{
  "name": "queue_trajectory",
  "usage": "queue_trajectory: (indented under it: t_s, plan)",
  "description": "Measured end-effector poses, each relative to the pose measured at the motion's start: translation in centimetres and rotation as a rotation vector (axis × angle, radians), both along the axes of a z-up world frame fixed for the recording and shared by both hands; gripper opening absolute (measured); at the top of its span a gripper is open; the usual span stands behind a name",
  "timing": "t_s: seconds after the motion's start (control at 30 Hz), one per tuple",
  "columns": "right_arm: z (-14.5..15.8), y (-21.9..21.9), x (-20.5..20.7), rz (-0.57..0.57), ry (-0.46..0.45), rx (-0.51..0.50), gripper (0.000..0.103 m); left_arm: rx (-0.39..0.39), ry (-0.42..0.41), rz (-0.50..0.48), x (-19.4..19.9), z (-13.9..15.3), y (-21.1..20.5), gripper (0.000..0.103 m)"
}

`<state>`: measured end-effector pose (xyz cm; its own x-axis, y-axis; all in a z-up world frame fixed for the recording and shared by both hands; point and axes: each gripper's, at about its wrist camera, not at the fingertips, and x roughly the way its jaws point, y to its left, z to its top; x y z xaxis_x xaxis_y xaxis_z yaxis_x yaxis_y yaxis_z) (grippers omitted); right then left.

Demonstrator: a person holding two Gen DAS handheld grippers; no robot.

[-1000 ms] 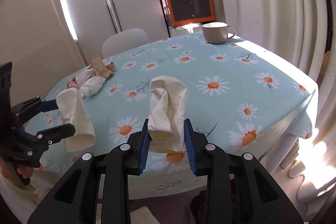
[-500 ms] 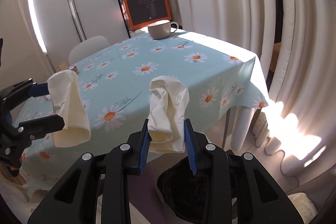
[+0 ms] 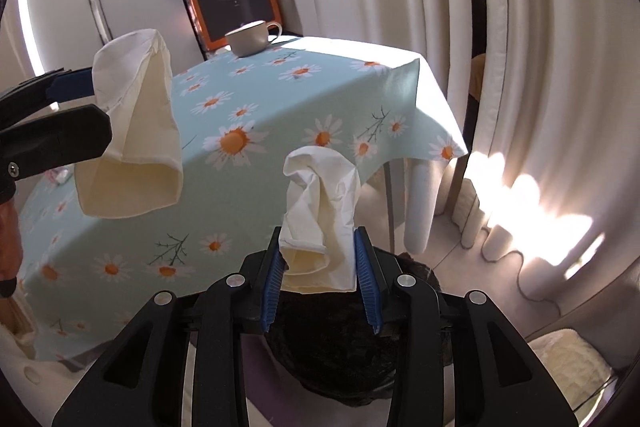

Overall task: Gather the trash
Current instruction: 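Carry both tissues to the black trash bag and open both tools, then bring both tools back over the trash pile on the table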

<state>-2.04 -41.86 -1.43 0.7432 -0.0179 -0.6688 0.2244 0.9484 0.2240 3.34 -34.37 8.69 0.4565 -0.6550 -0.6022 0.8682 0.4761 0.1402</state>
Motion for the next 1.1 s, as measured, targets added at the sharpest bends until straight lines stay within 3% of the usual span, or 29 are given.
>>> queue_trajectory:
  t_s: [0.07, 0.17, 0.53, 1.1]
  plan:
    - [-0.5, -0.2, -0.3, -0.033, 0.006, -0.026, 0.068, -0.021, -0.026, 0.006, 0.1, 0.2, -0.4, 0.098]
    - [-1.3, -0.2, -0.2, -0.036, 0.03, -0.066, 0.08, -0.048, -0.027, 0.014, 0.4, 0.3, -0.2, 0.098]
    - [-0.9, 0.0, 1.0, -0.024, 0.01, -0.053, 0.085, -0.078, 0.039, 0.126, 2.5, -0.2, 3.2, 0.098]
    - [5.4, 7.1, 5.4, 0.153, -0.107, -0.077, 0.088, -0.16, -0.018, 0.397, 4.4, 1.1, 15.5, 0.098]
